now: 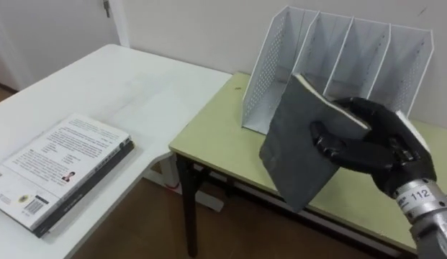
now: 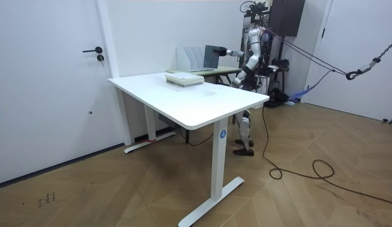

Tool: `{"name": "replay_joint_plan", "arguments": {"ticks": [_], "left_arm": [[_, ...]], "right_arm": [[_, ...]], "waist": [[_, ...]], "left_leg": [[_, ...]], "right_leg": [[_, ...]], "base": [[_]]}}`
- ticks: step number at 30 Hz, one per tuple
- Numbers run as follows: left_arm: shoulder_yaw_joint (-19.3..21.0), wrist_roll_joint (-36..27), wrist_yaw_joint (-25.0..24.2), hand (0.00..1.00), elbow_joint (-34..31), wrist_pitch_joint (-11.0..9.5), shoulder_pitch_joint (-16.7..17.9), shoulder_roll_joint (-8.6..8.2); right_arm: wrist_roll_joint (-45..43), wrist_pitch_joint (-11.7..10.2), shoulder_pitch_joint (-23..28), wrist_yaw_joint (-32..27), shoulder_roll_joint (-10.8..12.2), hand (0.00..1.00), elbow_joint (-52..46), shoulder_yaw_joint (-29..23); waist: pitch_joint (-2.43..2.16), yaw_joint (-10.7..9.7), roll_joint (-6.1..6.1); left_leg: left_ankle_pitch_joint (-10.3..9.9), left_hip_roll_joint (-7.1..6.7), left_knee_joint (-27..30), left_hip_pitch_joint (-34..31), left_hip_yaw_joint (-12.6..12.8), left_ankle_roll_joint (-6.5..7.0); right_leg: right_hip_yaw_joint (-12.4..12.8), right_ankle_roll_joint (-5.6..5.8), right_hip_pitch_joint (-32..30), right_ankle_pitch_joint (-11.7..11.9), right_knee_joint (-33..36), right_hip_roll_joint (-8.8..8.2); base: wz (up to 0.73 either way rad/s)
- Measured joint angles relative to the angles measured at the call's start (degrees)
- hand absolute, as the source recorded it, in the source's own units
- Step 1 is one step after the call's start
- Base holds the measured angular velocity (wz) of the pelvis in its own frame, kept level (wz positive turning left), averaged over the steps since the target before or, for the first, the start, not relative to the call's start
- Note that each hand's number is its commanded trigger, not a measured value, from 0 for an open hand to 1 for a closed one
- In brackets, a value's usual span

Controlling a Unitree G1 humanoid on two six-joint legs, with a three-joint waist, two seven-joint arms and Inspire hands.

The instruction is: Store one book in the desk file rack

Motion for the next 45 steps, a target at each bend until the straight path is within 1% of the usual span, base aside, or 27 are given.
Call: {"name": "replay_joint_plan", "arguments": {"ticks": [1, 2, 3, 4, 5, 7, 10, 12, 14, 16, 17, 20, 22, 29, 36, 40, 41, 45], "left_arm": [[0.0, 0.0, 0.8, 0.00, 1.0, -0.1, 0.0, -0.33], [0.1, 0.2, 1.5, 0.00, 2.4, -0.7, 0.0, -0.88], [0.1, 0.5, 1.9, 0.00, 3.0, -0.8, 0.0, -1.19], [0.1, 0.6, 2.3, 0.00, 4.1, -1.0, 0.0, -1.64], [0.1, 0.5, 2.3, 0.00, 5.6, -1.2, 0.0, -1.88], [0.1, 0.5, 3.0, 0.00, 8.1, -1.3, -0.1, -2.07], [0.1, -0.2, 4.7, 0.00, 10.8, -1.7, -0.1, -2.20], [0.1, -0.5, 5.5, 0.00, 11.4, -1.9, 0.1, -2.21], [0.2, -0.6, 5.9, 0.00, 12.1, -2.5, 0.5, -2.24], [0.3, -0.6, 5.9, 0.00, 13.6, -3.0, 0.4, -2.31], [0.3, -0.6, 5.9, 0.00, 14.4, -3.3, 0.2, -2.33], [0.8, -1.3, 6.7, 0.00, 15.9, -3.6, 0.0, -2.51], [0.9, -2.1, 7.2, 0.00, 16.8, -3.7, -0.1, -2.72], [1.6, -3.0, 8.5, 0.00, 17.7, -3.7, -0.3, -3.09], [1.9, -2.9, 8.6, 0.00, 18.0, -3.6, -0.6, -3.36], [1.8, -3.0, 9.4, 0.00, 18.0, -3.5, -0.7, -3.54], [1.7, -3.0, 9.6, 0.00, 17.9, -3.5, -0.8, -3.54], [1.7, -3.0, 10.2, 0.00, 17.9, -3.5, -1.0, -3.52]], "right_arm": [[-1.8, 0.0, -0.3, -2.7, 0.2, 1.00, 0.0, 0.0], [-5.0, -0.1, -0.9, -5.2, 0.4, 1.00, 0.0, 0.0], [-6.5, -0.1, -1.2, -6.6, 0.5, 1.00, 0.0, 0.0], [-9.0, -0.1, -1.6, -9.3, 0.5, 1.00, 0.0, 0.0], [-10.9, -0.1, -2.2, -11.7, 0.8, 1.00, -0.1, 0.0], [-13.0, -0.1, -3.5, -14.7, 1.7, 1.00, -0.2, 0.0], [-13.2, -0.3, -3.8, -19.9, 1.6, 1.00, -1.3, 0.0], [-13.3, -0.6, -5.1, -23.5, 1.6, 1.00, -1.3, 0.0], [-13.4, -1.1, -7.7, -27.9, 1.6, 1.00, -1.3, -0.3], [-13.4, -1.9, -9.3, -29.8, 1.6, 1.00, -1.3, -0.5], [-13.4, -2.3, -10.1, -30.8, 1.6, 1.00, -1.3, -0.5], [-13.4, -2.3, -10.9, -32.7, 1.6, 1.00, -1.3, -0.5], [-13.4, -2.3, -10.9, -33.5, 1.6, 1.00, -1.3, -0.5], [-13.3, -2.3, -10.9, -35.9, 1.6, 1.00, -1.3, -0.6], [-13.3, -2.3, -11.0, -37.1, 1.6, 1.00, -1.3, -0.7], [-13.3, -2.3, -11.0, -36.9, 1.5, 1.00, -1.2, -0.7], [-13.3, -2.2, -11.0, -36.8, 1.5, 1.00, -1.2, -0.7], [-13.3, -2.0, -11.5, -36.8, 1.5, 1.00, -0.4, -0.6]], "waist": [[-0.03, 0.0, -0.02], [-0.08, 0.0, 0.04], [-0.10, 0.0, 0.07], [-0.13, 0.2, 0.09], [-0.16, 0.3, 0.05], [-0.24, 0.0, 0.10], [-0.40, 0.2, 0.18], [-0.40, 0.3, 0.19], [-0.41, 0.3, 0.17], [-0.47, 0.4, 0.04], [-0.58, 0.4, -0.12], [-0.83, 0.5, -0.49], [-0.87, 0.6, -0.56], [-0.81, 1.2, -0.66], [-0.77, 1.6, -0.72], [-0.64, 1.6, -0.92], [-0.50, 1.6, -1.11], [-0.15, 1.6, -1.68]], "left_leg": [[0.0, -0.09, -0.1, 0.0, 0.0, 0.00], [0.0, -0.24, -0.1, 0.0, 0.0, 0.00], [0.0, -0.25, -0.2, 0.0, 0.0, 0.00], [0.0, -0.25, -0.2, 0.0, 0.0, 0.00], [0.0, -0.24, -0.2, 0.0, -0.1, 0.00], [0.0, -0.20, -0.2, -0.1, 0.1, 0.00], [0.0, -0.19, -0.5, 0.0, 0.1, -0.02], [0.0, -0.20, -0.5, 0.0, 0.0, -0.02], [0.0, -0.22, -0.6, 0.0, 0.0, -0.02], [0.0, -0.20, -0.6, 0.0, 0.0, -0.02], [0.0, -0.18, -0.6, 0.0, 0.0, -0.02], [0.0, -0.16, -0.7, 0.0, 0.1, -0.02], [0.0, -0.19, -0.7, 0.0, 0.1, -0.02], [0.0, -0.23, -1.0, -0.1, 0.0, -0.02], [0.0, -0.26, -1.1, -0.5, -0.1, -0.02], [0.0, -0.25, -1.1, -1.0, -0.5, -0.02], [0.0, -0.23, -1.2, -1.1, -0.6, -0.03], [0.0, -0.23, -1.2, -1.1, -0.6, -0.03]], "right_leg": [[0.1, 0.01, 0.0, 0.0, -0.1, 0.02], [0.2, 0.04, 0.0, 0.0, -0.1, 0.05], [0.3, 0.06, -0.1, 0.0, -0.1, 0.09], [0.7, 0.11, -0.1, 0.1, -0.3, 0.27], [0.7, 0.10, -0.1, 0.1, -0.3, 0.63], [0.6, 0.08, -0.1, 0.1, -0.5, 0.65], [0.6, 0.04, 0.1, 0.1, -0.9, 0.79], [0.5, 0.06, 0.1, 0.2, -1.0, 0.82], [0.3, 0.06, 0.1, 0.2, -1.0, 0.81], [0.2, 0.06, 0.1, 0.2, -1.1, 0.83], [0.1, 0.06, 0.2, 0.2, -1.2, 0.85], [-0.2, 0.06, 0.3, 0.2, -1.3, 0.83], [-0.2, 0.07, 0.3, 0.2, -1.3, 0.79], [-0.3, 0.12, 0.4, 0.2, -1.8, 0.78], [-0.5, 0.13, 0.3, 0.2, -2.0, 0.81], [-0.8, 0.12, 0.2, 0.2, -1.9, 0.81], [-0.8, 0.12, 0.1, 0.2, -1.8, 0.82], [-1.0, 0.12, 0.1, 0.2, -1.8, 0.79]], "base": [[0.00], [0.00], [0.00], [-0.04], [0.00], [0.00], [0.00], [0.00], [0.00], [0.00], [0.00], [0.01], [0.00], [0.00], [0.00], [0.02], [0.00], [0.00]]}}
